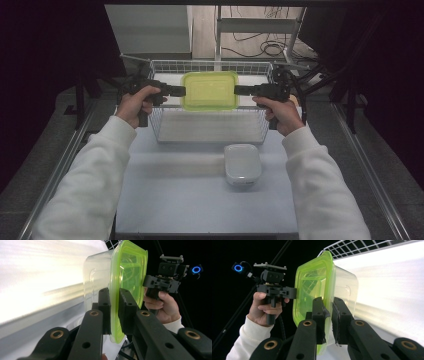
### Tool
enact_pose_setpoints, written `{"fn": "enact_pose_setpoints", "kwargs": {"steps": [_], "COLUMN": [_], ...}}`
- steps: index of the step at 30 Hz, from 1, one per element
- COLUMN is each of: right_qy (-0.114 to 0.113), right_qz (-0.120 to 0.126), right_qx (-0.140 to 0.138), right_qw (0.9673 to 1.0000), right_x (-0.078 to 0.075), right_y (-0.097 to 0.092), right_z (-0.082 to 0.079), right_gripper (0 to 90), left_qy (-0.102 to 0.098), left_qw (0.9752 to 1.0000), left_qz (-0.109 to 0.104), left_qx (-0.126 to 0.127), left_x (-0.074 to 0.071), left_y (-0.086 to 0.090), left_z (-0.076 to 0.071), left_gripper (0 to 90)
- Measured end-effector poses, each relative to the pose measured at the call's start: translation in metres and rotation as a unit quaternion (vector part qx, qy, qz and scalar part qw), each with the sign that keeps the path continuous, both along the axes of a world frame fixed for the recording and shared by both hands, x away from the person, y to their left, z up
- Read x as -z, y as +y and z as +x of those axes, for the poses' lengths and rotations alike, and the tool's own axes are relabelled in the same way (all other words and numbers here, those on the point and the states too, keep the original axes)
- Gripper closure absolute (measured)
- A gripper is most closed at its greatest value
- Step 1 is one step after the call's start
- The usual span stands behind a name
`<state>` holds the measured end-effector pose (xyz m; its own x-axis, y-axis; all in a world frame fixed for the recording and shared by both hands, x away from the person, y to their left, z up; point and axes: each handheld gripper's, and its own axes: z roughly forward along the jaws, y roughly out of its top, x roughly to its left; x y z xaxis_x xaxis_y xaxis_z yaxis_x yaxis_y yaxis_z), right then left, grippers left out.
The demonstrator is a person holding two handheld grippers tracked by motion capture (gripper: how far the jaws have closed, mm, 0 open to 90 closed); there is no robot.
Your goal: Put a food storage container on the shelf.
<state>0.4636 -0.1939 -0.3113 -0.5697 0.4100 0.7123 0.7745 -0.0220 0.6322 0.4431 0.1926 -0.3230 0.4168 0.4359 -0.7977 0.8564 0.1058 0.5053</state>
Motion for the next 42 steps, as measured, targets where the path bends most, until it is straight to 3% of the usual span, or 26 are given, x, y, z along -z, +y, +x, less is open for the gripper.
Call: {"fn": "enact_pose_setpoints", "kwargs": {"steps": [6,14,23,25,27,29,32,38,41,42], "right_qy": [0.005,0.02,0.046,0.061,0.064,0.085,0.097,0.107,0.106,0.099], "right_qz": [0.003,-0.012,-0.027,-0.028,-0.026,-0.019,-0.014,-0.009,-0.005,-0.004], "right_qx": [0.011,0.035,0.07,0.082,0.085,0.095,0.104,0.112,0.115,0.117], "right_qw": [0.9999,0.9991,0.9962,0.9944,0.994,0.9916,0.9898,0.9879,0.9877,0.9881], "right_x": [-0.004,-0.001,0.009,0.013,0.014,0.017,0.021,0.022,0.022,0.021], "right_y": [-0.003,-0.005,-0.003,-0.002,-0.001,0.0,0.0,0.001,0.001,0.004], "right_z": [0.015,0.034,0.045,0.048,0.049,0.052,0.055,0.056,0.056,0.055], "right_gripper": [80.9,80.9,79.8,78.6,78.3,77.4,76.4,75.1,71.7,63.8], "left_qy": [0.005,0.016,0.035,0.042,0.047,0.058,0.064,0.063,0.061,0.053], "left_qw": [1.0,0.9998,0.9993,0.999,0.9987,0.9979,0.9973,0.9972,0.9972,0.997], "left_qz": [-0.007,0.007,0.006,0.003,-0.002,-0.001,-0.002,-0.003,0.001,0.001], "left_qx": [-0.001,-0.003,-0.008,-0.017,-0.022,-0.03,-0.036,-0.039,-0.043,-0.057], "left_x": [0.0,0.002,0.012,0.014,0.016,0.018,0.02,0.022,0.023,0.021], "left_y": [-0.003,-0.009,-0.013,-0.013,-0.013,-0.015,-0.015,-0.016,-0.016,-0.016], "left_z": [0.018,0.042,0.053,0.057,0.058,0.061,0.064,0.065,0.065,0.064], "left_gripper": [81.9,81.9,81.4,80.4,79.4,78.3,77.0,74.0,66.2,61.4]}}
